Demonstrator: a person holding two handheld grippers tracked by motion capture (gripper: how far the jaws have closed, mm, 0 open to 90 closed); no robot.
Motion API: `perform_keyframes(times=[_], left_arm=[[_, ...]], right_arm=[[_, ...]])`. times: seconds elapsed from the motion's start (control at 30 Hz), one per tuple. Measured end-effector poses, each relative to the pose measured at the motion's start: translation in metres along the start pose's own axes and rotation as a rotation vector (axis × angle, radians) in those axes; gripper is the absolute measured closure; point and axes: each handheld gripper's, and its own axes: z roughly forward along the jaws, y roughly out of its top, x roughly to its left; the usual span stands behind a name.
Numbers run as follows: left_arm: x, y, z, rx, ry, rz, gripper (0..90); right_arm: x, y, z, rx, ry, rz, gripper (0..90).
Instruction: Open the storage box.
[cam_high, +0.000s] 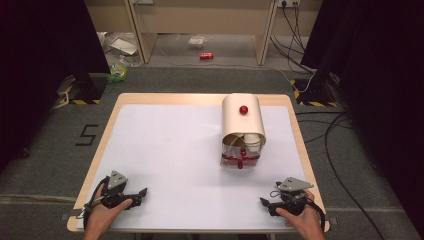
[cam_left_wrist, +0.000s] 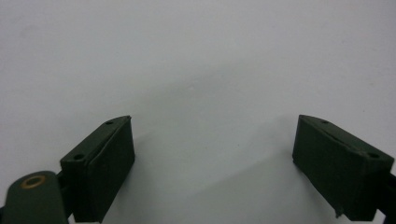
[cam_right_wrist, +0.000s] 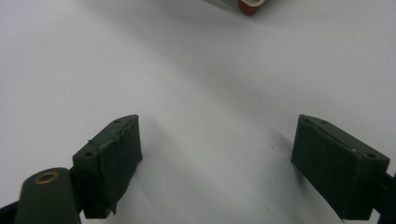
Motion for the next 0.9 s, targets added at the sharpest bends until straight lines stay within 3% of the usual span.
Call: perform_keyframes(times=[0.27, 0.9], left_arm=[[0.0, 0.0, 0.0, 0.0, 0.0, 0.0, 12.1], [0.0, 0.0, 0.0, 0.0, 0.0, 0.0, 12.1]], right_arm=[[0.003, 0.004, 0.001, -0.01, 0.02, -0.006, 19.4], [0.018, 0.024, -0.001, -0.122, 0.036, -0.084, 21.7]])
